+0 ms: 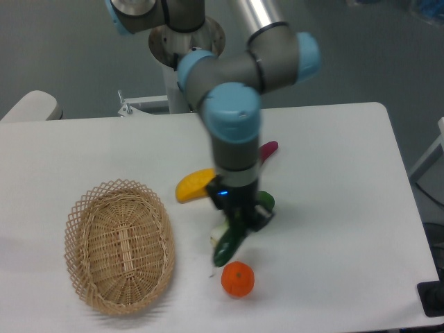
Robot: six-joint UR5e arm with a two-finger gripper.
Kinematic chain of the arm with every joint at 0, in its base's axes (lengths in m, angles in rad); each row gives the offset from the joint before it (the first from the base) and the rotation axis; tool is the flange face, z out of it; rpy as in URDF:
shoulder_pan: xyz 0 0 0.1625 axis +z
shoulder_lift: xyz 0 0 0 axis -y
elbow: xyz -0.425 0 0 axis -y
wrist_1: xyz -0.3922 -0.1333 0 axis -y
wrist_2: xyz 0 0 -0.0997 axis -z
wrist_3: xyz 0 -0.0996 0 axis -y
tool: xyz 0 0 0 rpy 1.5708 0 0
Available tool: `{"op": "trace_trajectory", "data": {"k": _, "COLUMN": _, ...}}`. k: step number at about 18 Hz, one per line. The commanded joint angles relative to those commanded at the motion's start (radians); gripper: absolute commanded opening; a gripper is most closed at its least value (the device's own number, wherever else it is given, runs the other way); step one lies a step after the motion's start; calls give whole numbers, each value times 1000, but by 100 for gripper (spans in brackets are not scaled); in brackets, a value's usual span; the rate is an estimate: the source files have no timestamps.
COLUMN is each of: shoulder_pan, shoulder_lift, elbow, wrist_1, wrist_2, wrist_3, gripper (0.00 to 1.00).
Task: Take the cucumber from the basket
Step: 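Lift the cucumber out of the basket and carry it past the bok choy, then carry the held cucumber beyond the bok choy and hold it above the table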
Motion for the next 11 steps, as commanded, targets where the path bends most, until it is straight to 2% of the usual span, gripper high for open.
{"op": "trace_trajectory", "data": {"k": 7, "shoulder_pan": 124, "shoulder_lift": -11, "elbow": 8, "wrist_1": -2, "wrist_2": -2, "wrist_3": 229, "gripper": 21}}
{"op": "trace_trajectory", "data": {"k": 11, "shoulder_pan": 160, "shoulder_lift": -24, "elbow": 11, "wrist_1": 0, "wrist_2": -2, "wrist_3": 283, "gripper": 21}}
